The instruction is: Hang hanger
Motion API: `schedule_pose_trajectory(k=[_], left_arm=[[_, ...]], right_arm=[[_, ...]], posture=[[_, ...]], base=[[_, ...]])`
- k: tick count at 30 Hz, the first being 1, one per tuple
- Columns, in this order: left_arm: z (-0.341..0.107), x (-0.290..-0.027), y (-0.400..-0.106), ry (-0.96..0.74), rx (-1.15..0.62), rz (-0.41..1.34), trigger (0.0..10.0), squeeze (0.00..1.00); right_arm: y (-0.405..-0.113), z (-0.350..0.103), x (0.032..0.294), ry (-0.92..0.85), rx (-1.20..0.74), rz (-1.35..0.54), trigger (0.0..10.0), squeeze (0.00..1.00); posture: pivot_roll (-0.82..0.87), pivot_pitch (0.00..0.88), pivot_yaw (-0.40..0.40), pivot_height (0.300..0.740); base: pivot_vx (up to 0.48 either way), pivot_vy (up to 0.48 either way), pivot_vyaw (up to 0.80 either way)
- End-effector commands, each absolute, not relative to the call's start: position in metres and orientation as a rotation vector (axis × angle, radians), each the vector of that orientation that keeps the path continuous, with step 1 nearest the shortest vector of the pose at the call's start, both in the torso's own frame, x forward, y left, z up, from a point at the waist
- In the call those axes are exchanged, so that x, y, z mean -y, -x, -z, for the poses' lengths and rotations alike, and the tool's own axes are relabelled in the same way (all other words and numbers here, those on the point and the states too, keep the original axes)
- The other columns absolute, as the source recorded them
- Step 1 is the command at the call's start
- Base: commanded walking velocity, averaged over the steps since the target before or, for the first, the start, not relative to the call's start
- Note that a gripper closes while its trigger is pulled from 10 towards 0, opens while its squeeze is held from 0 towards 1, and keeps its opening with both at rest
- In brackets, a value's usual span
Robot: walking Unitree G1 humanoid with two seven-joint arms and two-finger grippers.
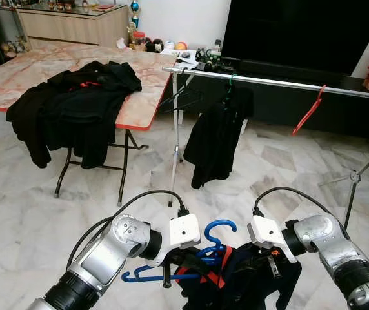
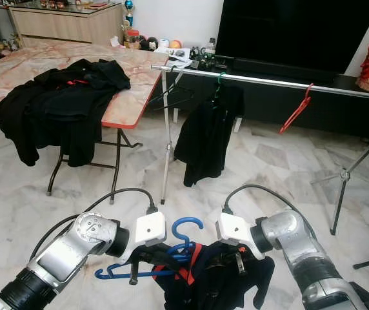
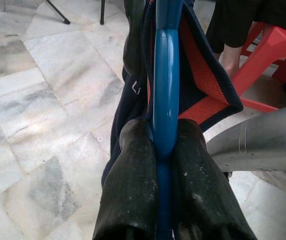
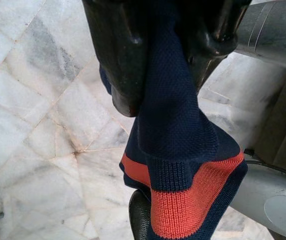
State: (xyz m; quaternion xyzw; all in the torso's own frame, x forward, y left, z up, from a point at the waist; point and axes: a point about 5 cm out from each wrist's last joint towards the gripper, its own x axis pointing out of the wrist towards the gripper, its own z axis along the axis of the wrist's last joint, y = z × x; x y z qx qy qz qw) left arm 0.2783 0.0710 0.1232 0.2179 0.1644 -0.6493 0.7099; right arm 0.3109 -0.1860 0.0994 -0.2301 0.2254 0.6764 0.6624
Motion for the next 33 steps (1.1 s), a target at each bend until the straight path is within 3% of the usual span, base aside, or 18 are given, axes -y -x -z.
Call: schedule_pose_trajectory(k=[1,16,17,18,22,33], left_arm=[[-0.155,-0.044,-0.274,-0.488,-0.163,1.531,10.0,0.0],[-0.149,-0.047,-0.27,-0.509,-0.191,1.565,10.0,0.01],[-0.148,-0.048,-0.269,-0.509,-0.193,1.571,10.0,0.41],[-0.148,-0.05,-0.268,-0.504,-0.199,1.578,10.0,0.9],[-0.148,-0.057,-0.269,-0.505,-0.222,1.574,10.0,1.0],[-0.15,-0.08,-0.274,-0.491,-0.255,1.511,10.0,1.0]], right_arm=[[-0.309,-0.095,0.179,0.507,-0.511,-1.544,0.0,0.0],[-0.308,-0.092,0.181,0.523,-0.526,-1.541,0.0,0.0],[-0.308,-0.091,0.181,0.525,-0.528,-1.54,0.0,0.0],[-0.308,-0.09,0.181,0.535,-0.539,-1.534,0.0,0.0],[-0.308,-0.086,0.184,0.554,-0.563,-1.508,0.0,0.0],[-0.306,-0.076,0.191,0.596,-0.618,-1.449,0.0,0.0]], posture=[[0.09,0.0,-0.09,0.74],[0.08,0.0,-0.088,0.74],[0.08,0.0,-0.088,0.74],[0.08,0.0,-0.089,0.74],[0.09,0.0,-0.091,0.74],[0.09,0.0,-0.096,0.74]], base=[[0.0,0.0,0.0],[0.0,0.0,0.0],[0.0,0.0,0.0],[0.0,0.0,0.0],[0.0,0.0,0.0],[0.0,0.0,0.0]])
